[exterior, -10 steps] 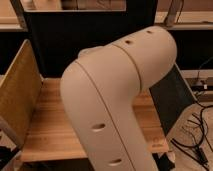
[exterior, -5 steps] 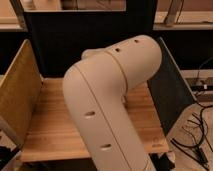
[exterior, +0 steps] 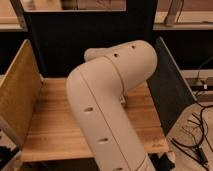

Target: Place the ceramic cup in the ceramic bowl

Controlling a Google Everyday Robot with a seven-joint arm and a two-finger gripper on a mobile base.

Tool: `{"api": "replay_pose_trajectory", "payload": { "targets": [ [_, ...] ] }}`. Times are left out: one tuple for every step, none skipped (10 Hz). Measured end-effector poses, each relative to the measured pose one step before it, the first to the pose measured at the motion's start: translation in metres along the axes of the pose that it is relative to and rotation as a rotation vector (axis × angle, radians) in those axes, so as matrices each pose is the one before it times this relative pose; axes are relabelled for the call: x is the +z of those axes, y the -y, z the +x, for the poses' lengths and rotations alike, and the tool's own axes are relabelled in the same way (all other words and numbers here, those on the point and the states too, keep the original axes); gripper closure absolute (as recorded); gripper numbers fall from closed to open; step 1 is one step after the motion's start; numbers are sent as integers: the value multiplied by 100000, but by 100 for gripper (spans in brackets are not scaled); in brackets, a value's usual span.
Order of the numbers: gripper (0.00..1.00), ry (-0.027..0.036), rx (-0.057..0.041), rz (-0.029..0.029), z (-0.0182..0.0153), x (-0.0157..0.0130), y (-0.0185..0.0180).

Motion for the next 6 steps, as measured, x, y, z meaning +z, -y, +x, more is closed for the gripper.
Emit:
{"api": "replay_pose_trajectory", "payload": {
  "targets": [
    [27,1537,1660,151,-14,-550,836],
    [27,1945,2359,459,89,-717,1074],
    [27,2887,3391,1249,175,-1048,1491],
    [27,4269,5336,2034,365,-1586,2157],
    [27,4853,5266,2182,342,-1780,2066],
    [27,6778,9710,3337,1219,-2728,3651]
  ]
}}
